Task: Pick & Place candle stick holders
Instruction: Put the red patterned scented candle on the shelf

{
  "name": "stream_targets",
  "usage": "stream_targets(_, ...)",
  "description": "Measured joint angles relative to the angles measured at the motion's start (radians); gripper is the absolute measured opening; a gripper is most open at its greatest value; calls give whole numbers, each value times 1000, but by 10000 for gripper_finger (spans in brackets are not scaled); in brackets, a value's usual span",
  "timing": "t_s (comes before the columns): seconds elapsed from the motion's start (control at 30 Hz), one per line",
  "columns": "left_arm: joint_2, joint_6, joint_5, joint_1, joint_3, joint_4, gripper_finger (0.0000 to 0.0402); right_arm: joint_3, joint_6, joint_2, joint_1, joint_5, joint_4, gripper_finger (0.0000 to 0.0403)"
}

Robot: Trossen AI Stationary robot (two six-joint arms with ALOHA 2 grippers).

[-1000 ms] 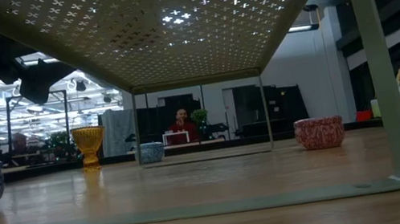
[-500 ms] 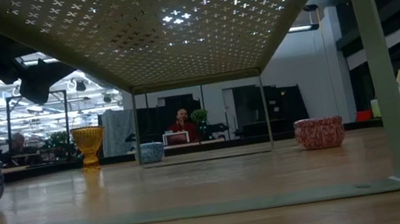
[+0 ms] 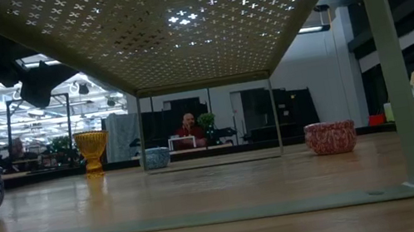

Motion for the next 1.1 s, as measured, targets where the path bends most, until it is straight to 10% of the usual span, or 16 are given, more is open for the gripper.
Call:
stream_targets(0.53,0,0,0,0,0,0,294,-372,-115,-26,-286,-90,379,371)
stream_targets(1.1,0,0,0,0,0,0,294,-868,-407,-113,-447,-134,1017,399)
